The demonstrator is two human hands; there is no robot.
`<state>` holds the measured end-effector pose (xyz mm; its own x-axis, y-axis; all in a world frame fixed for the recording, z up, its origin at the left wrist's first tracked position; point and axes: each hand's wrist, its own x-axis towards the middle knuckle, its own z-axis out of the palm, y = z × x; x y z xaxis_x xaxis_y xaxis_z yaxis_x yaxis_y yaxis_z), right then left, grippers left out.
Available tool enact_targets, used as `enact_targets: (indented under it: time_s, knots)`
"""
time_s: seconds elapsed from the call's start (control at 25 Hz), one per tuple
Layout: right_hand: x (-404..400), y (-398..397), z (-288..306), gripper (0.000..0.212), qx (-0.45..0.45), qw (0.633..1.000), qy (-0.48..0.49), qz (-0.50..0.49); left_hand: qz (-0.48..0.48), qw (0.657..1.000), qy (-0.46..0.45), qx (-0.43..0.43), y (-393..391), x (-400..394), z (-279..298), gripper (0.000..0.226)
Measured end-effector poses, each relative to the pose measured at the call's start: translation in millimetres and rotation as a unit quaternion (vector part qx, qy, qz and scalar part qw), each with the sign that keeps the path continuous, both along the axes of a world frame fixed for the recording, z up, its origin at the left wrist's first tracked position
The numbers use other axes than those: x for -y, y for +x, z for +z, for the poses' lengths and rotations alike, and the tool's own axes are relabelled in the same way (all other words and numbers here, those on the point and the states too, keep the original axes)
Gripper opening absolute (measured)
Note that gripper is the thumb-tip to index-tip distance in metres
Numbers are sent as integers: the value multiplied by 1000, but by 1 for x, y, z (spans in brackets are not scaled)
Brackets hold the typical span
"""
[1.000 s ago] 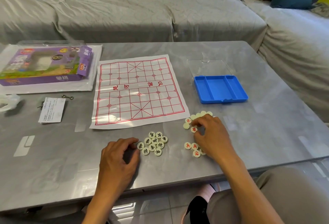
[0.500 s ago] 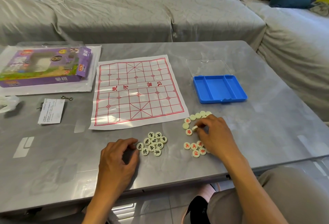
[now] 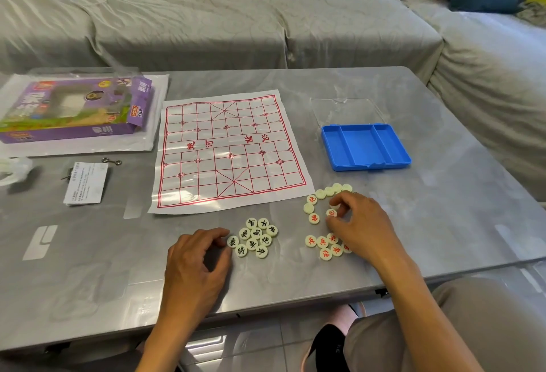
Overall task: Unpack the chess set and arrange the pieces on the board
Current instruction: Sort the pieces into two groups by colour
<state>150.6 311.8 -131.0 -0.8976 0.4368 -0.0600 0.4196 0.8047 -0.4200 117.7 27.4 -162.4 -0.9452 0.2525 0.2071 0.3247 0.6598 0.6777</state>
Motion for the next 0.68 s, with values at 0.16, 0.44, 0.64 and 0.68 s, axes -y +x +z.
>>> enact_targets:
  time_s: [0.16,0.44,0.64,0.68]
  knots:
    - [5,-3,-4,22,5,999,36,17,-1,1000,-2,-2,0,1,0,29]
    - [0,-2,-2,32,-10,998,64,5,-2,1000,-3,-4,0,0,0,29]
    - [-6,-4,-5,26,5,998,59,6,-6,1000,0,-5,0,0,0,28]
    - [-7,-4,-7,24,1,999,51,-2,-5,1000,1,-3,0,0,0,28]
